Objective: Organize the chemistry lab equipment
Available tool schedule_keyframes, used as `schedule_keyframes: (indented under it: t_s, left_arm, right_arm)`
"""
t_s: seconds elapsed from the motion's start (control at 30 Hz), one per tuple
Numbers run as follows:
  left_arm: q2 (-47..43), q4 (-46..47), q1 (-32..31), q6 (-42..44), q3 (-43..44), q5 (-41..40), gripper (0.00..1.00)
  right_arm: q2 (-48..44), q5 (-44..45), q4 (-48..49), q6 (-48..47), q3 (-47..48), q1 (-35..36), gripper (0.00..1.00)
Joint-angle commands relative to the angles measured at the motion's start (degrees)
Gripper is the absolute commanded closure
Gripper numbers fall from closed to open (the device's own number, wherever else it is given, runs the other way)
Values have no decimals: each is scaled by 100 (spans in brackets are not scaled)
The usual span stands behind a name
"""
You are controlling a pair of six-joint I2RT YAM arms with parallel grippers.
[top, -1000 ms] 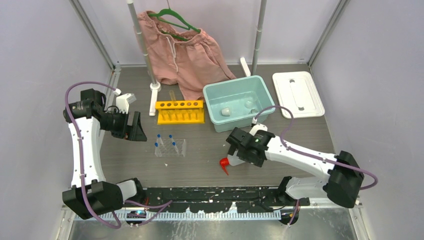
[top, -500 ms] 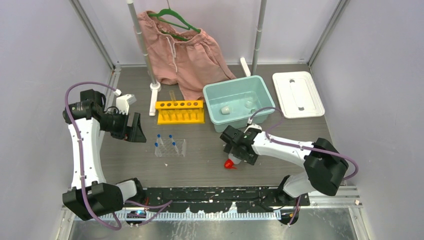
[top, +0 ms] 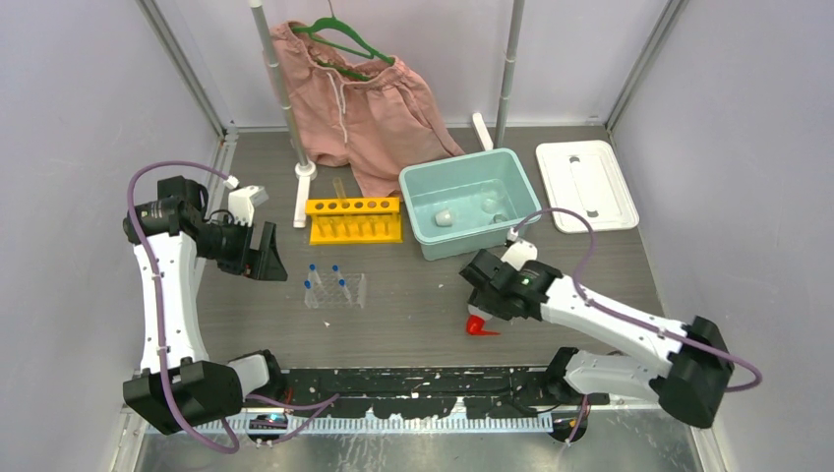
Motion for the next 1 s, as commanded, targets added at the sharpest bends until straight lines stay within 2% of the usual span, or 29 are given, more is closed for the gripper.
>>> schedule_keyframes:
  t_s: [0.0,0.1,0.2,0.3,0.43,0.57,0.67,0.83,0.97]
  left_arm:
    - [-70,-98,0,49,265,126,21]
    - [-56,-116,-1,41,315,172,21]
    - [-56,-138,-1,30,333,205,21]
    - [-47,-161,-1,21,345,217,21]
    - [-46,-213,6,18,356,185,21]
    - [-104,-254,-1,27,380,166,21]
    - [-129,-260,3,30,418,165,21]
    - [-102,-285,0,37,455,164,21]
    - [-114,-250,-1,32,372,152,21]
  right_arm:
    - [-795,9,-598,-526,389,-20,70]
    - [-1051,-15,-970,-725,1032,-24,70]
    - [-843,298,-1304,-1079,2085,-52,65]
    - [-123,416,-1349,-1681,3434,-342,62]
    - [909,73,-1041,-2412,4584,-1256,58]
    - [1881,-505,-567,-2473,4977,-2306,57]
    - [2566,-719,-288,-2356,5160,-2735,56]
    - [3577,-908,-80,-2158,5504,-2965,54]
    - [4004,-997,20,-2015,5591,-2974,50]
